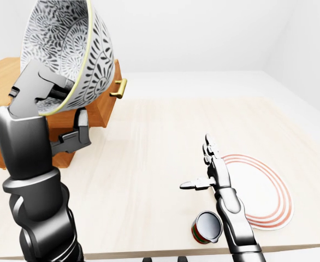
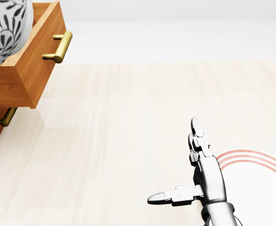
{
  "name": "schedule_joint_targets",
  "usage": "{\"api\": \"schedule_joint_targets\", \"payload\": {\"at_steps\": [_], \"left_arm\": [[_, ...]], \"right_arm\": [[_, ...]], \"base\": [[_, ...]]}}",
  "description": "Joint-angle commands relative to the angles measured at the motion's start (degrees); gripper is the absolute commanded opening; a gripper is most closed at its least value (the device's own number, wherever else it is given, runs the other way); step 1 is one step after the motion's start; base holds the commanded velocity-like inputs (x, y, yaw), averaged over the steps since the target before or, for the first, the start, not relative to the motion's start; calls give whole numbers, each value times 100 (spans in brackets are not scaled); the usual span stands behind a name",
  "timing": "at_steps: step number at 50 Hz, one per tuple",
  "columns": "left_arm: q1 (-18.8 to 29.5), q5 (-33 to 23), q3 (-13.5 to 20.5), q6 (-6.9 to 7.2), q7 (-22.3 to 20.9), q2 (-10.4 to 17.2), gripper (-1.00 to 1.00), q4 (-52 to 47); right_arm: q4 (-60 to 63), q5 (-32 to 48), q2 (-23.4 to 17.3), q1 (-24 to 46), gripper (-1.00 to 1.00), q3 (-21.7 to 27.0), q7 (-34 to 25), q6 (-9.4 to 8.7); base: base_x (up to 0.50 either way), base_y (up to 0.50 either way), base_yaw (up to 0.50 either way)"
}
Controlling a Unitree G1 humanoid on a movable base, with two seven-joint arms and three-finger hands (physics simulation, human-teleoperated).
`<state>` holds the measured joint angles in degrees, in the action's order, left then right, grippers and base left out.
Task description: Put the bowl on top of the cabinet.
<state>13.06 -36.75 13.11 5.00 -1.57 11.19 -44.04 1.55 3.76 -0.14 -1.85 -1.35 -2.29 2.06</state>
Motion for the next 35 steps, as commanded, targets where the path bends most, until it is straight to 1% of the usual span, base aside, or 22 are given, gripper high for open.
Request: {"api": "schedule_joint_targets", "payload": {"at_steps": [1,3,5,9,12,16,22,23,24,27,29,30,31,33,35], "left_arm": [[573,308,709,0,88,740,-95,181],[684,421,804,0,43,873,-95,239],[805,537,992,0,-23,1104,-95,234],[883,765,1247,0,-70,1400,-95,251],[891,932,1440,0,-14,1603,-95,398],[893,1057,1564,0,66,1781,-94,572],[808,1183,1820,0,254,2046,-95,1048],[797,1179,1839,0,319,2074,-95,1155],[733,1055,1820,0,449,2114,-95,1385],[704,1016,1898,0,555,2183,-95,1676],[713,1057,1981,-64,613,2271,-95,1856],[721,1058,2013,-127,679,2326,-95,2002],[721,1089,2030,-137,704,2358,-95,2086],[695,1044,2052,-241,787,2432,-95,2249],[694,945,2132,-440,977,2570,-95,2497]], "right_arm": [[98,6,-6,-51,100,1,-6,-14],[105,-5,-6,-53,100,7,-12,-19],[88,9,-3,-53,100,-7,-13,-1],[90,29,0,-61,100,-26,-18,0],[93,31,3,-73,100,-30,-19,17],[-5,56,10,-33,100,-50,-11,60],[103,42,6,-68,100,-46,-24,2],[124,43,8,-78,100,-49,-23,-7],[170,38,6,-101,100,-50,-31,-21],[174,32,3,-96,100,-41,-32,-30],[172,37,5,-97,100,-36,-19,-24],[181,32,4,-109,100,-44,-32,-15],[182,44,6,-107,100,-48,-23,-21],[187,41,5,-111,100,-51,-30,-23],[214,38,4,-128,100,-49,-31,-24]], "base": [[0,0,0],[0,0,0],[0,0,0],[0,0,0],[0,0,0],[0,0,0],[0,0,0],[0,0,0],[0,0,0],[0,0,0],[0,0,0],[0,0,0],[0,0,0],[0,0,0],[0,0,0]]}}
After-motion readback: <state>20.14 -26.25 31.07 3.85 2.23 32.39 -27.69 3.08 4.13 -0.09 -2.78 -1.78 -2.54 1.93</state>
